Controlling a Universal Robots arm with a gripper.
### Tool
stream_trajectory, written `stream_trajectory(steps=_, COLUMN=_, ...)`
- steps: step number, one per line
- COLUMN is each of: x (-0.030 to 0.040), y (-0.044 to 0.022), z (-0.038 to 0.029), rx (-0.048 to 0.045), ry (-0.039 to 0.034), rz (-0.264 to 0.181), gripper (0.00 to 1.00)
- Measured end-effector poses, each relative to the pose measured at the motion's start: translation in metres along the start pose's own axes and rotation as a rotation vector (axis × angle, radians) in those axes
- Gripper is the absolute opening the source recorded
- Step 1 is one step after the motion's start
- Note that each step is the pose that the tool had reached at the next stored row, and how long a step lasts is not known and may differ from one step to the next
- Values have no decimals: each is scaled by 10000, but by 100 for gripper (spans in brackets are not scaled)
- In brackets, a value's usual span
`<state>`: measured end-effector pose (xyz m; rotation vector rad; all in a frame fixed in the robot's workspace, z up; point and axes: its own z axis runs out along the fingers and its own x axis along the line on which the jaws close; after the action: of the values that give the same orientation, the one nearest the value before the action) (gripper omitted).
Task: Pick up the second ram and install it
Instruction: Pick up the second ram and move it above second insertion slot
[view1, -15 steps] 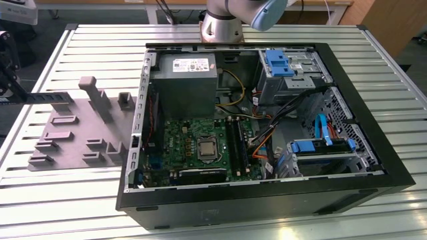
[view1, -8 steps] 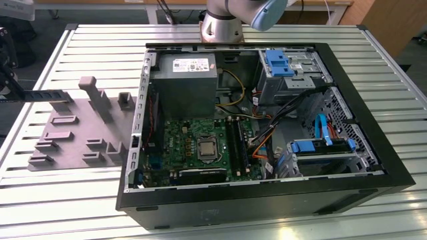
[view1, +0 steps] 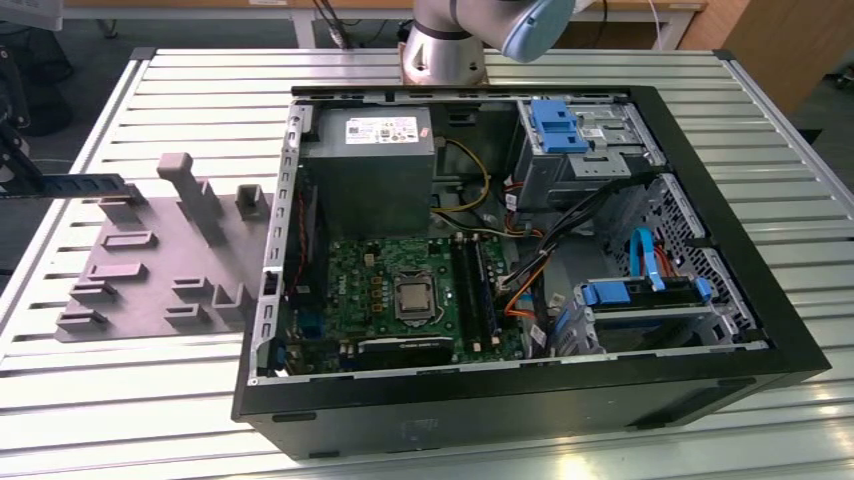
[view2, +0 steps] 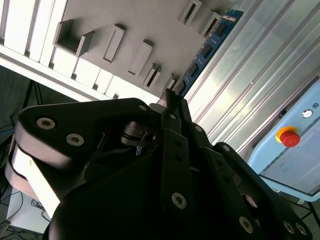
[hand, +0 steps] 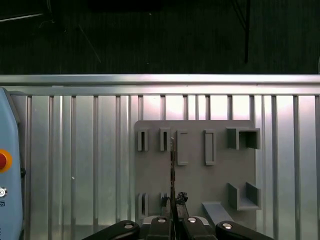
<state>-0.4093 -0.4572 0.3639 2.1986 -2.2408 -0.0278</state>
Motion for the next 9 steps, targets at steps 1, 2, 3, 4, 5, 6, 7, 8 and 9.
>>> stream_trajectory(steps=1, x=0, y=0, z=0, rx=-1, ry=0, rz=0, gripper=14)
stream_trajectory(steps=2, x=0, y=0, z=0, rx=0, ry=0, rz=-1, gripper=14)
stream_trajectory(steps=3, x=0, y=0, z=-1, rx=0, ry=1, rz=0, gripper=14)
stream_trajectory(steps=4, x=0, y=0, z=-1, rx=-2, ry=1, rz=0, gripper=14)
stream_trajectory(steps=5, x=0, y=0, z=-1, rx=-1, ry=1, rz=0, gripper=14)
stream_trajectory(steps=6, x=0, y=-3, z=-3, rx=-3, ry=2, rz=-1, gripper=14)
stream_trajectory(steps=7, x=0, y=-8, z=-3, rx=-3, ry=2, rz=-2, gripper=14)
stream_trajectory(steps=8, x=0, y=-16, z=-3, rx=-3, ry=2, rz=-2, gripper=14)
stream_trajectory(steps=9, x=0, y=-27, z=-2, rx=-1, ry=1, rz=-2, gripper=14)
